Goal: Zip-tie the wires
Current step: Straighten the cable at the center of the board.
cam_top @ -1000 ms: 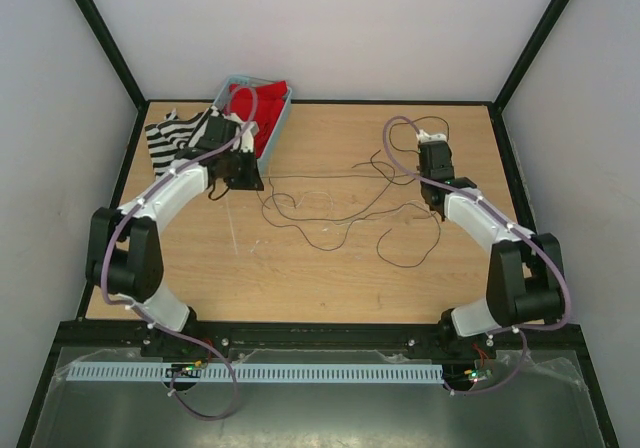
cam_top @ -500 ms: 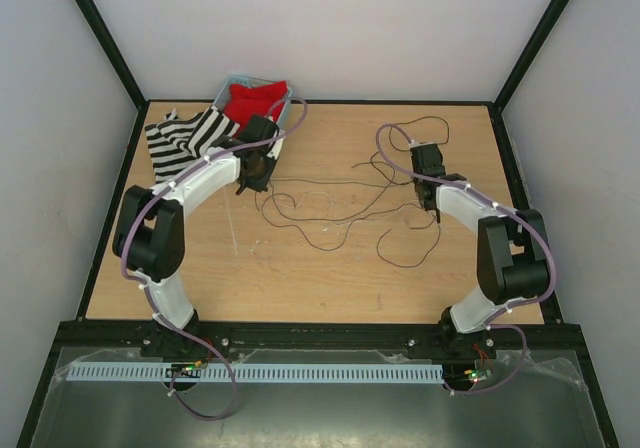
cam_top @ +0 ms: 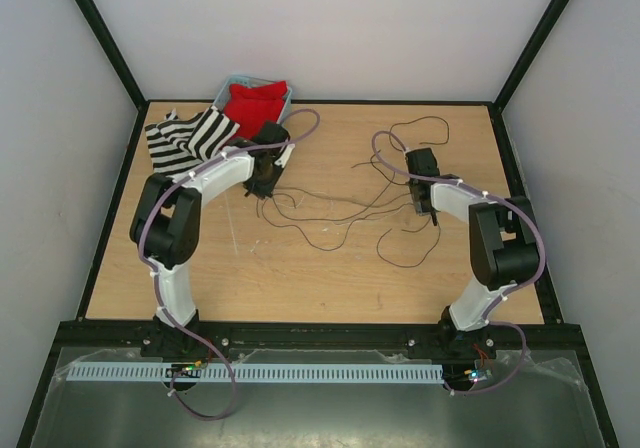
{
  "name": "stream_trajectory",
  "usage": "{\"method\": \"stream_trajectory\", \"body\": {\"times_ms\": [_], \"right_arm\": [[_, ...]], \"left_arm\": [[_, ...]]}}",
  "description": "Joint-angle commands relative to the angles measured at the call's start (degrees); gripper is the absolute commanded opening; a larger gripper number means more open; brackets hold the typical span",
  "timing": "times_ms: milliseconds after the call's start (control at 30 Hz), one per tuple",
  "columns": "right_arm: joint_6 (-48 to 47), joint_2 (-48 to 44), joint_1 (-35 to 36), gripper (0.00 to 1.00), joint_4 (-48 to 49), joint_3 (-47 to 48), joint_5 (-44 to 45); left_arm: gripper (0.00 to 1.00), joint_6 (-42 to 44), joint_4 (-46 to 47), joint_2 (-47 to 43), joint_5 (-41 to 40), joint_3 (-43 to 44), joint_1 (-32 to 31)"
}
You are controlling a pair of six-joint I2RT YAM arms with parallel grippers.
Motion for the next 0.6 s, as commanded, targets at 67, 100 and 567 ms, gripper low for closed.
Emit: {"method": "stream_trajectory", "body": {"times_ms": [67,100,567], "right_arm": [[1.1,0.9,-0.3,0.38,-1.6,1.5,-3.3],[1.1,0.5,-0.3,0.42,-1.6,1.4,-3.7],[2.2,-9.9,-0.3,0.81,-2.2,1.8,-10.7]], "left_arm": [[0.0,1.5,-1.4,2.0,-2.6,2.5,-2.1],[0.0,1.5,-1.4,2.0,-2.7,2.5,-2.1],[0.03,1.8,-1.3,3.1,-4.2,2.5,-2.3]]}}
